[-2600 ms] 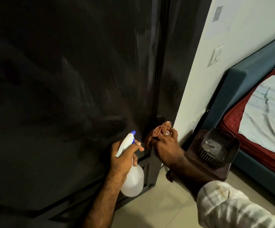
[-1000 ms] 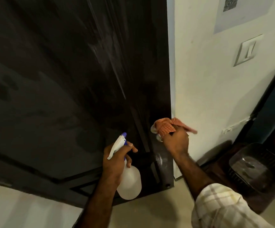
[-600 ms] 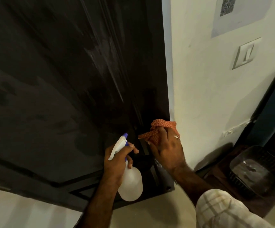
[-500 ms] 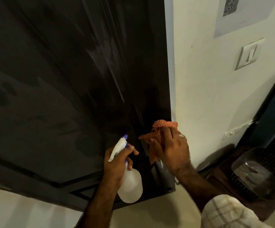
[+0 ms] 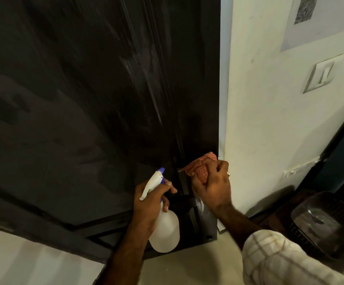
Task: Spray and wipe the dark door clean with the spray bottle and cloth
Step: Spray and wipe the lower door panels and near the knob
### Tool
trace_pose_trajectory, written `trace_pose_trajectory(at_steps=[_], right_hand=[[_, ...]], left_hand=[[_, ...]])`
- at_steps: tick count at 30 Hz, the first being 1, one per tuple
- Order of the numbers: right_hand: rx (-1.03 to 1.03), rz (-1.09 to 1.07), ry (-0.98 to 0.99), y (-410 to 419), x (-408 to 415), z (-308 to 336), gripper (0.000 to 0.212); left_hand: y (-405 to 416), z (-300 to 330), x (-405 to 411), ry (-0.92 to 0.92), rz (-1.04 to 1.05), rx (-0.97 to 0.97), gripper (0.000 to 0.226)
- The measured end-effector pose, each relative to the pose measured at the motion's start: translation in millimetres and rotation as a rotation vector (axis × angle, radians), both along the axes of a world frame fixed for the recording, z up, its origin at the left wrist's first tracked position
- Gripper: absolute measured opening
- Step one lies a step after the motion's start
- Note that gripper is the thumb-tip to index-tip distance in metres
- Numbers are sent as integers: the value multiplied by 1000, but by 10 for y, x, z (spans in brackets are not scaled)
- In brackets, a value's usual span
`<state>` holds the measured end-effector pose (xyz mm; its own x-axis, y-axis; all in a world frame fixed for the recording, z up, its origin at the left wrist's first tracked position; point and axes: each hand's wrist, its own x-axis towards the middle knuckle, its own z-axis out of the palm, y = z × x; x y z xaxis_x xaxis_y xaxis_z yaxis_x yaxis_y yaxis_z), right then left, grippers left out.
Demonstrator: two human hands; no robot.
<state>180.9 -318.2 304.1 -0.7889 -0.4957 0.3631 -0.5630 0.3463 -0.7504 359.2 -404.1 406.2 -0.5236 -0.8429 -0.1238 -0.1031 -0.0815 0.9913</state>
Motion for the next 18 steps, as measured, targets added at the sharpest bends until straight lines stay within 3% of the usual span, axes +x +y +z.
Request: trace_pose_trajectory(at_steps=[2, 4, 5, 6, 8, 10, 12, 14, 16, 18], right_hand=[[-279, -75, -462, -172, 98, 28, 48], [-671, -53, -1127, -295, 147, 235, 22], [-800, 18, -1414, -316, 143, 358, 29], [-882, 69, -1587, -326, 110, 429, 37], [-937, 67, -1627, -297, 107, 551, 32], [-719, -103, -1330, -281, 121, 521, 21], [-294, -233, -714, -224, 123, 362, 40], [-8, -182, -184, -216, 118, 155, 55], [233, -72, 388, -206, 123, 20, 50], [365, 66, 734, -191, 85, -15, 54]], left_hand=[[22, 12, -10, 12, -16, -2, 13], [25, -3, -3, 19, -12, 10, 14], [24, -14, 1, 16, 1, 20, 18], [5, -24, 4, 13, 18, 36, 24], [-27, -33, 0, 10, 31, 52, 32], [-64, -23, -15, 23, 31, 49, 26], [-96, -1, -47, 29, 33, 45, 15], [-126, 6, -87, 30, 25, 33, 8], [-147, -4, -141, 23, 19, 22, 9], [-161, -19, -172, 19, 19, 10, 10]])
